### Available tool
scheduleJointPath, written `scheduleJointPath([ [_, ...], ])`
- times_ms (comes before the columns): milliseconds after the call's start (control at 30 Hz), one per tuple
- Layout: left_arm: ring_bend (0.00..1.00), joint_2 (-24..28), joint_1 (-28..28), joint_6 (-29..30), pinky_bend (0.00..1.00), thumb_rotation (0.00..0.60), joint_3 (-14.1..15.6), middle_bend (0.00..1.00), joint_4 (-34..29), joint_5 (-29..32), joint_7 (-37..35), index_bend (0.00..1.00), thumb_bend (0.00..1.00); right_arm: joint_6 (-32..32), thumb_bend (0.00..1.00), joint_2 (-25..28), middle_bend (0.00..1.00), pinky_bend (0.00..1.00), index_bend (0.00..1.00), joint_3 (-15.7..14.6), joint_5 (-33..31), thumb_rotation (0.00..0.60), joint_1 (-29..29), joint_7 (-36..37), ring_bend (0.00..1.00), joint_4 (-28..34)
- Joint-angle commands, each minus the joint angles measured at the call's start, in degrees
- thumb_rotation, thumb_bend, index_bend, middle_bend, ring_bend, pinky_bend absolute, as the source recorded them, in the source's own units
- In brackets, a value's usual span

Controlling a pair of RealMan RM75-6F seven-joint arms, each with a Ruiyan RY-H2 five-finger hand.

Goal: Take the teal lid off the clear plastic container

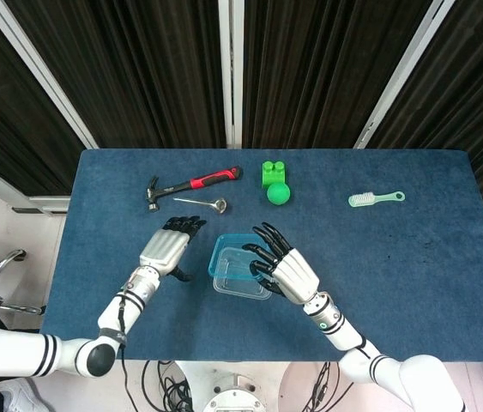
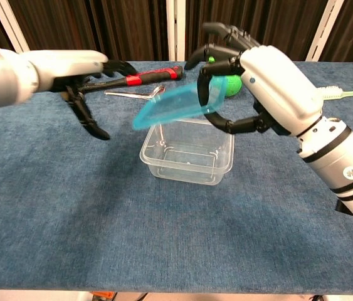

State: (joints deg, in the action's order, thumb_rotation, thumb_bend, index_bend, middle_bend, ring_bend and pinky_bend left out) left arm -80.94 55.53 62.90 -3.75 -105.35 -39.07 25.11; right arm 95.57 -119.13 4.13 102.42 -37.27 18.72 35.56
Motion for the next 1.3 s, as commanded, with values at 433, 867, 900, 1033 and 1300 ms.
scheduleJointPath([
  [433,0.00,7.74,-13.48,14.15,0.00,0.600,3.24,0.00,1.30,-10.59,-3.95,0.00,0.00,1.35,0.52,2.98,0.29,0.00,0.87,6.82,-8.48,0.600,0.33,4.18,0.00,-6.53],
  [867,0.00,8.80,-23.23,15.20,0.00,0.600,3.26,0.01,5.65,-16.98,-13.36,0.00,0.00,-16.95,0.34,15.14,0.03,0.00,0.12,0.81,-11.75,0.600,5.34,-3.09,0.00,4.24],
  [900,0.00,8.85,-23.63,15.19,0.00,0.600,3.17,0.01,5.78,-17.28,-13.55,0.00,0.00,-18.14,0.33,16.83,0.01,0.00,0.05,0.35,-12.01,0.600,5.75,-4.44,0.00,7.03],
  [1033,0.00,8.93,-25.28,14.65,0.00,0.600,3.13,0.01,8.25,-19.94,-15.28,0.01,0.00,-24.69,0.28,27.77,0.00,0.00,0.00,-2.30,-13.41,0.600,7.20,-7.48,0.00,24.22],
  [1300,0.00,8.80,-30.31,18.34,0.00,0.600,3.29,0.03,15.19,-23.15,-16.04,0.05,0.00,-28.02,0.23,48.79,0.00,0.00,0.00,-6.68,-13.80,0.600,10.27,-5.46,0.00,48.93],
])
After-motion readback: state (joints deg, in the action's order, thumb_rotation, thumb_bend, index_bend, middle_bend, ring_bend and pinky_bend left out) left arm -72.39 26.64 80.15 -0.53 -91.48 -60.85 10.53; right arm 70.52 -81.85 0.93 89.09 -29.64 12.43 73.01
